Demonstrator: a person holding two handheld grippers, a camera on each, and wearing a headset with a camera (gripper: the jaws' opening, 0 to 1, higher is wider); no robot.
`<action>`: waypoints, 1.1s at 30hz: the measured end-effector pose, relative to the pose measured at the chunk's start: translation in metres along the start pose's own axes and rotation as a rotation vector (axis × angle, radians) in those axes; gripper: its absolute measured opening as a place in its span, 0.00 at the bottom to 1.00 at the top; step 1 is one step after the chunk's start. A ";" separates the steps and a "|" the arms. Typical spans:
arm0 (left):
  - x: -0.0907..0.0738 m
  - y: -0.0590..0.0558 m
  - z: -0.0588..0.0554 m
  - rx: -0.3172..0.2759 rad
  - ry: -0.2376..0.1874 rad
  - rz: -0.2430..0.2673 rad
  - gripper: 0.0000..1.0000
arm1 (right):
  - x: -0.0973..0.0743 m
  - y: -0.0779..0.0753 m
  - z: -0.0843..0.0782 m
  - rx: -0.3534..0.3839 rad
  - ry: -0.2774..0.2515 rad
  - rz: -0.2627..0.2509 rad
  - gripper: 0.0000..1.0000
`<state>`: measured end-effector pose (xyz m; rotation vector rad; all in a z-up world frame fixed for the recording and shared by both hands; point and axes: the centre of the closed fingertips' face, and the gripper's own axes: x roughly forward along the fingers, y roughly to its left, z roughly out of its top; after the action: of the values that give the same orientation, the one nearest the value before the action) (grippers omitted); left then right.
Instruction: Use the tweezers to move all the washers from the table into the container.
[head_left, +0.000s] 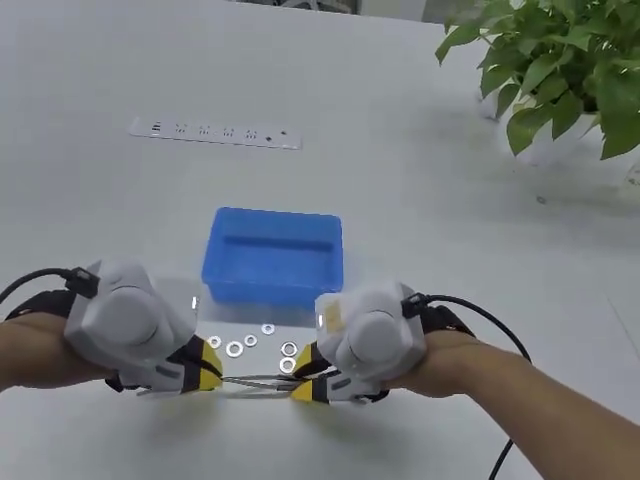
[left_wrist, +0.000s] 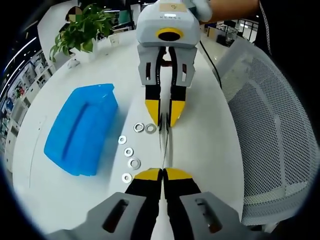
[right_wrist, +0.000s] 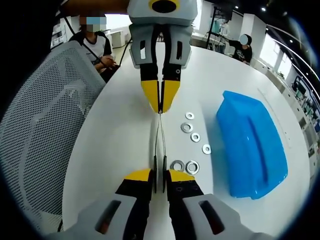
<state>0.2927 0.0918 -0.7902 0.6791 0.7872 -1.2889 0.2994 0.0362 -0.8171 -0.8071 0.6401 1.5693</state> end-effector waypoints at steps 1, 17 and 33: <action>-0.001 0.000 0.001 -0.003 -0.002 -0.001 0.05 | 0.000 0.000 0.001 0.001 -0.002 0.001 0.13; -0.023 -0.003 0.039 0.037 -0.062 0.002 0.05 | 0.001 0.002 0.010 0.009 -0.047 -0.006 0.13; -0.042 -0.005 0.082 0.088 -0.146 -0.002 0.05 | -0.006 -0.001 0.024 0.010 -0.088 -0.033 0.11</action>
<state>0.2938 0.0488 -0.7087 0.6463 0.6158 -1.3648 0.2970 0.0517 -0.7979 -0.7343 0.5676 1.5615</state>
